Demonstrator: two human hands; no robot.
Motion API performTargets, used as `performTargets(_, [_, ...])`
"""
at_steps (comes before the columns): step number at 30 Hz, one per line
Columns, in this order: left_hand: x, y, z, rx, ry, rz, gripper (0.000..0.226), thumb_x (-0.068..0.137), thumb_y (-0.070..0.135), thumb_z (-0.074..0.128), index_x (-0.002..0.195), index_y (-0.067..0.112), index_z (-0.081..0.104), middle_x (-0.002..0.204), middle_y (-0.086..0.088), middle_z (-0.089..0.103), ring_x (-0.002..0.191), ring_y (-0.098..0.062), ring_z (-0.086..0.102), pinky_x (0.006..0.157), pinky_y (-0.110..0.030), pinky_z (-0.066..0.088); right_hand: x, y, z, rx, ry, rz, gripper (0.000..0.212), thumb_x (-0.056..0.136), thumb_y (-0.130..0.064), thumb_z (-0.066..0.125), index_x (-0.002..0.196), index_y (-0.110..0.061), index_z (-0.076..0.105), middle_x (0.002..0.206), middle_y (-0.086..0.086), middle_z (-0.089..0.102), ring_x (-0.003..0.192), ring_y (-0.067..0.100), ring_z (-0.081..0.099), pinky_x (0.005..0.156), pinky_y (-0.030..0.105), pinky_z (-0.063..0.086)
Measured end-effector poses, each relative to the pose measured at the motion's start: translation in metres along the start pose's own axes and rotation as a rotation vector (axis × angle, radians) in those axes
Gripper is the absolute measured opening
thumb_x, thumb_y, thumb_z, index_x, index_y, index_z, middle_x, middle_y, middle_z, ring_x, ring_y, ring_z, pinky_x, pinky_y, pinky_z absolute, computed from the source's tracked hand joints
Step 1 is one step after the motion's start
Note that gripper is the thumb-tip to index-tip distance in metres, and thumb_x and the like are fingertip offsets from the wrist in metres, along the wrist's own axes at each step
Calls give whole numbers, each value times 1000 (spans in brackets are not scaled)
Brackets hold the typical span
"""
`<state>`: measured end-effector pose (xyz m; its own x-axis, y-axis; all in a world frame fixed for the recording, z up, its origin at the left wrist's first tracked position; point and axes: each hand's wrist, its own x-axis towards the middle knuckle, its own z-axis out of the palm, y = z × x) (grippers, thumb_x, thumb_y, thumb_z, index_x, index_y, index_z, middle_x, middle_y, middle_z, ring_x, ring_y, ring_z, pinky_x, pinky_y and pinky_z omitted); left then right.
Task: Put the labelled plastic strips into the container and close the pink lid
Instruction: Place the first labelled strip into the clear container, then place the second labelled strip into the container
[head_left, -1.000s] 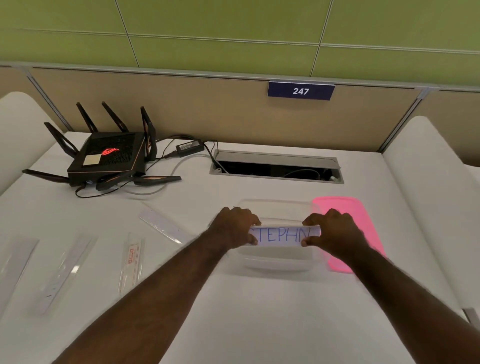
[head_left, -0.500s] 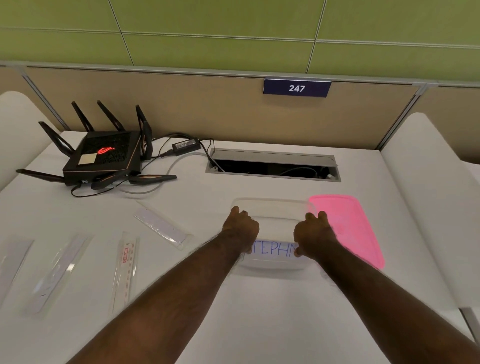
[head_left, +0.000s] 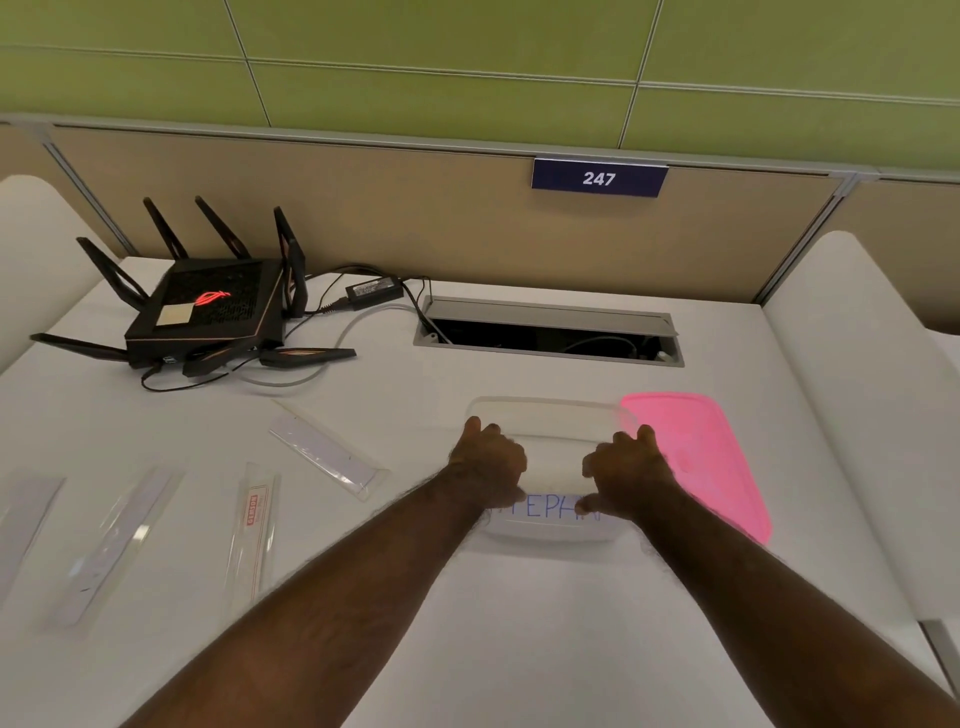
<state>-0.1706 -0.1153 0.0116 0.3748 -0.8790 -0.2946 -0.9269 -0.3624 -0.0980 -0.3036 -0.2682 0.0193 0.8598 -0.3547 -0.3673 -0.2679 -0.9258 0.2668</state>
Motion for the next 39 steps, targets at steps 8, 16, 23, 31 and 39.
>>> performTargets(8, [-30,-50,-29,-392,592,-274,29,86,29,51,110,29,68,114,7,67,103,-21,56,85,-37,33,11,-4,-66,404,417,72,33,91,-48,51,118,-33,63,113,-7,68,105,19,60,92,42,37])
performTargets(16, [-67,-144,15,-775,404,-836,47,84,31,54,131,26,53,134,-7,53,122,-31,49,101,-47,37,52,-92,-114,428,445,-98,34,93,-41,48,123,-31,61,130,-2,60,121,22,51,97,43,34])
performTargets(23, [-97,-186,74,-1270,276,-1146,43,83,31,56,116,4,60,122,-19,64,109,-38,62,93,-43,48,88,-194,-101,431,224,-292,46,93,-38,50,135,-19,53,135,9,55,122,30,50,109,38,27])
performTargets(31, [-89,-183,97,-1851,199,-1119,27,91,36,62,90,10,63,85,-10,74,66,-25,73,54,-30,58,89,-245,-74,573,-40,-215,51,91,-28,51,142,-22,43,143,4,49,130,30,44,103,44,39])
performTargets(39, [-90,-177,89,-1850,301,-1100,6,89,7,64,89,2,66,87,-19,71,79,-30,71,79,-42,60,88,-239,-78,704,-159,-369,77,75,-1,56,146,-22,36,154,2,35,139,25,33,111,45,35])
